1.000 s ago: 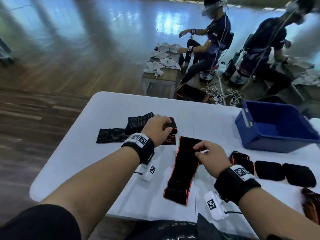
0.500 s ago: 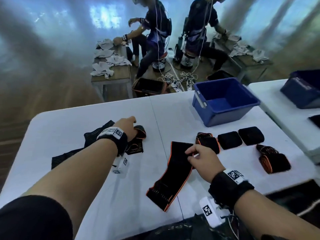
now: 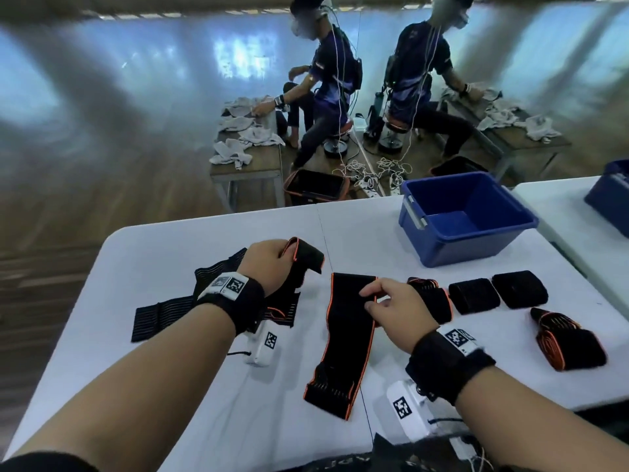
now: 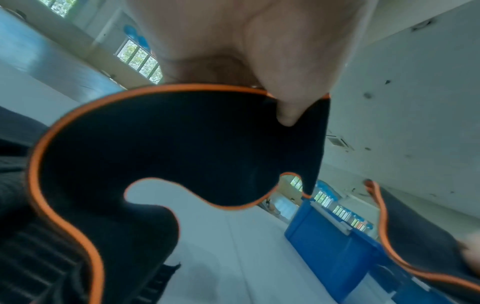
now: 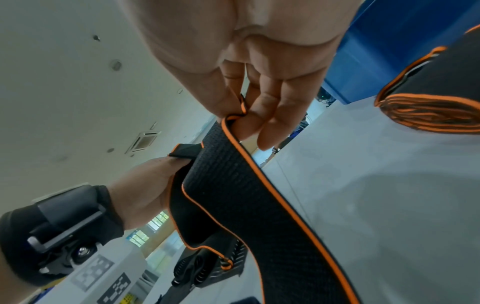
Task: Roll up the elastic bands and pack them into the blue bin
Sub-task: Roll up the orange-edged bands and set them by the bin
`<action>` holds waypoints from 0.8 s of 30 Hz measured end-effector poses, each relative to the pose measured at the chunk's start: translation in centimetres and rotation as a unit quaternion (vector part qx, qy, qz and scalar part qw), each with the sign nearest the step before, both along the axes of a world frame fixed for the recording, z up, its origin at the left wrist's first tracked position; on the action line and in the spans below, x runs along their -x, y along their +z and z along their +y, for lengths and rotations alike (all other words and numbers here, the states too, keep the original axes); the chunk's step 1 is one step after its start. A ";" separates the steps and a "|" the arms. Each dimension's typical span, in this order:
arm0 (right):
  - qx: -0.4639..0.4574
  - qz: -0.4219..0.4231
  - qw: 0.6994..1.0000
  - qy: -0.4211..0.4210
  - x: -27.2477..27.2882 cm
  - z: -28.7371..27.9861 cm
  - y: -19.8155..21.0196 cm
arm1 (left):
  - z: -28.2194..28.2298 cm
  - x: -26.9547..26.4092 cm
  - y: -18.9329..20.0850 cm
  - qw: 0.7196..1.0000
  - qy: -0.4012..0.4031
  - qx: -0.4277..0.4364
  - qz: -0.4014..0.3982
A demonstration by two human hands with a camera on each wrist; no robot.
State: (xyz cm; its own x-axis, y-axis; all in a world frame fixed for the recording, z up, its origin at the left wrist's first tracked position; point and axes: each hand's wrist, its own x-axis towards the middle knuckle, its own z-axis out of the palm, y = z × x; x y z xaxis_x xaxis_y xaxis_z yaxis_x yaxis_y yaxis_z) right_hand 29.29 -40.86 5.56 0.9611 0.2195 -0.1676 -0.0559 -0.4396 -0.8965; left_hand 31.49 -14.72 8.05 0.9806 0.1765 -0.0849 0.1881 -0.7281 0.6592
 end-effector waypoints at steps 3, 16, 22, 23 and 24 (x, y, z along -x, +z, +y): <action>-0.022 -0.010 0.999 0.028 -0.4 0.9 0.7 | -0.7 0.6 0.7 0.998 0.010 -0.053 -0.042; -0.137 -0.102 0.985 0.017 -3.4 2.0 5.7 | -5.7 3.3 6.8 0.971 0.063 0.193 -0.127; -0.211 -0.116 0.971 0.008 -4.4 1.0 8.3 | -6.6 2.8 8.6 0.969 0.093 0.149 -0.176; -0.210 -0.120 0.970 0.010 -4.3 0.8 8.5 | -6.6 2.6 8.9 0.966 0.109 0.146 -0.183; -0.209 -0.121 0.970 0.014 -4.0 0.7 8.5 | -6.6 2.4 9.2 0.961 0.128 0.150 -0.193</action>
